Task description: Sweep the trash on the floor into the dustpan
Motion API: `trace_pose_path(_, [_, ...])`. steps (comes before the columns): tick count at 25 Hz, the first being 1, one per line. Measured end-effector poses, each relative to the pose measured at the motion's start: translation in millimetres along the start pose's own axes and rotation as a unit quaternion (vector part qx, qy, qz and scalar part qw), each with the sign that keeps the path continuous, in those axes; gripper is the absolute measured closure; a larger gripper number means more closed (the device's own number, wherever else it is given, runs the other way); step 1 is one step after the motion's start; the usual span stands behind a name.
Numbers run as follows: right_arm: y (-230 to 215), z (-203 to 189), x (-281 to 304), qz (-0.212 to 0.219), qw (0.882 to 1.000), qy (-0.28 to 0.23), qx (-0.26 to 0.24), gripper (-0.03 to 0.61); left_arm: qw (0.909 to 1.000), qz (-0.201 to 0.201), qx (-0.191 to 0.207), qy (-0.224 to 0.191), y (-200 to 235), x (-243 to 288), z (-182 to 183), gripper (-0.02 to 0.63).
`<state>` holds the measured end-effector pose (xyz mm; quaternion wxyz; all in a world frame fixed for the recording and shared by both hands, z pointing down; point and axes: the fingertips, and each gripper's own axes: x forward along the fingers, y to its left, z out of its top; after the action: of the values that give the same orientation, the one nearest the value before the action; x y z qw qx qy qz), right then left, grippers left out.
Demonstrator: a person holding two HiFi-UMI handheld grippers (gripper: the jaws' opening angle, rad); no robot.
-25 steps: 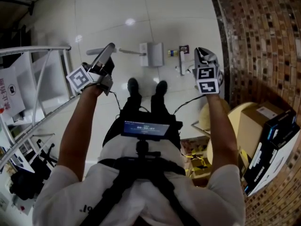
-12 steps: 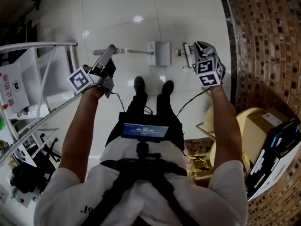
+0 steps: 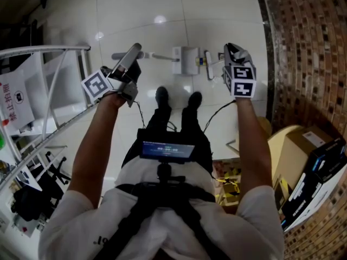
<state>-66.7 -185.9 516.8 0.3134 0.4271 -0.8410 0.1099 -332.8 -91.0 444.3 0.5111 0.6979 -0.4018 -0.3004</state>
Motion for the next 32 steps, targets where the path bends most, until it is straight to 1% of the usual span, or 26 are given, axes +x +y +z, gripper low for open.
trace_pose_path(3, [4.4,3.5,-3.7,0.000,0.999,-0.011,0.031,0.560,0.9999,0.004,-0.001,-0.011,1.3,0.6,6.1,0.446])
trace_pose_path(5, [9.7,5.0,-7.9,0.001,0.999,-0.019,0.051,0.560,0.9995,0.009,-0.004,-0.028,5.3,-0.4,13.7,0.448])
trace_pose_path(7, [17.8,8.1,-12.5,0.006,0.998,-0.025,0.053,0.560,0.9986,0.018,-0.008,-0.049,11.6,-2.1,21.9,0.452])
trace_pose_path(8, [22.2,10.0,-14.8,0.009,0.998,-0.027,0.049,0.560,0.9980,0.025,-0.008,-0.058,15.0,-3.0,25.1,0.490])
trace_pose_path(10, [26.2,14.6,-20.4,0.014,0.999,-0.031,0.040,0.560,0.9967,0.035,-0.008,-0.073,19.7,-3.5,28.7,0.612])
trace_pose_path(13, [18.8,20.9,-30.9,0.008,0.999,-0.036,0.031,0.560,0.9967,0.026,-0.008,-0.077,18.1,0.9,27.7,0.612])
trace_pose_path(18, [4.7,22.8,-39.4,-0.004,0.998,-0.040,0.039,0.560,0.9983,0.021,-0.010,-0.054,11.7,4.2,19.7,0.611])
trace_pose_path(19, [3.0,20.1,-39.7,-0.004,0.999,-0.037,0.037,0.560,0.9988,0.018,-0.011,-0.044,8.0,3.5,15.9,0.601])
trace_pose_path(22, [-0.9,12.4,-40.7,-0.005,0.999,-0.028,0.032,0.560,0.9997,0.014,-0.013,-0.015,-4.1,-8.1,1.5,0.522])
trace_pose_path(25, [-6.4,10.3,-42.7,-0.012,0.999,-0.024,0.030,0.560,0.9994,0.030,-0.018,-0.007,-4.8,-34.1,-14.1,0.430])
trace_pose_path(29, [-21.9,8.2,-49.0,-0.027,0.999,-0.017,0.021,0.560,0.9956,0.085,-0.020,-0.033,20.8,-66.7,-21.3,0.341])
trace_pose_path(32, [-41.6,-3.1,-53.0,-0.040,0.999,-0.003,0.010,0.560,0.9924,0.104,-0.017,-0.062,39.8,-69.2,-14.1,0.281])
